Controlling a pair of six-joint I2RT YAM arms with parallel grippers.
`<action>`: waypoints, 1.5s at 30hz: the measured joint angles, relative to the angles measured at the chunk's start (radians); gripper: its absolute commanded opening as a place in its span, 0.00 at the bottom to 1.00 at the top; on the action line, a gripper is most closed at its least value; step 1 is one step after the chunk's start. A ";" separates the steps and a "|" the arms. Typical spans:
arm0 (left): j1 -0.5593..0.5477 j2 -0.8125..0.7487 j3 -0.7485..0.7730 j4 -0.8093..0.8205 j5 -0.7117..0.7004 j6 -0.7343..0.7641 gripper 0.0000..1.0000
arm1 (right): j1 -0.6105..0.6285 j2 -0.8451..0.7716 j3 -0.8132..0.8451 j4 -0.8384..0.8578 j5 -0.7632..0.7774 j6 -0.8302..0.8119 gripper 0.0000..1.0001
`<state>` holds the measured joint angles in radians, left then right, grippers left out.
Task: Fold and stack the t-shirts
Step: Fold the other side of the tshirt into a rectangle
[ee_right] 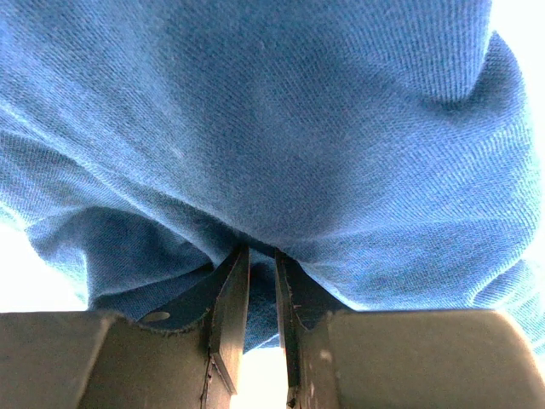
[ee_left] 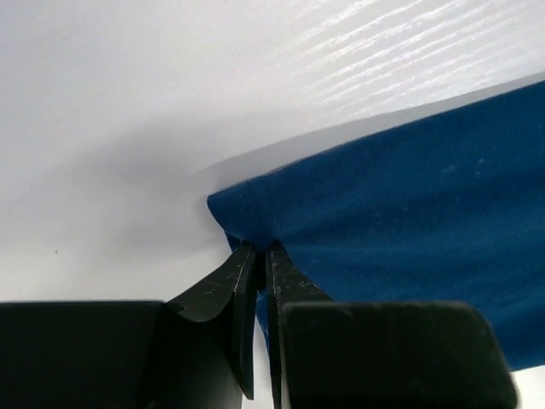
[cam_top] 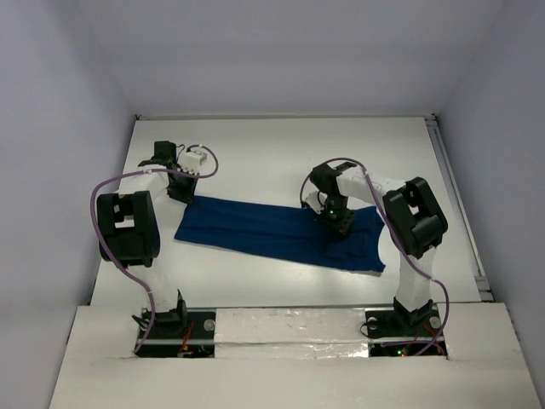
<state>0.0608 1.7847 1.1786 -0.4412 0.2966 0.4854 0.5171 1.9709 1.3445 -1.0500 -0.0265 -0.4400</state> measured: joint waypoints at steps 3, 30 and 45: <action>0.000 0.000 0.000 0.014 -0.005 -0.018 0.04 | 0.000 0.000 0.000 0.000 0.000 0.000 0.24; 0.016 0.124 0.124 0.019 -0.040 -0.075 0.26 | 0.003 0.001 0.002 -0.001 0.000 0.000 0.25; 0.012 -0.134 0.084 -0.035 -0.095 -0.047 0.24 | 0.003 0.001 0.003 -0.003 0.006 0.007 0.24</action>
<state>0.0727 1.6508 1.2625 -0.4763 0.2012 0.4385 0.5205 1.9720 1.3476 -1.0527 -0.0204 -0.4328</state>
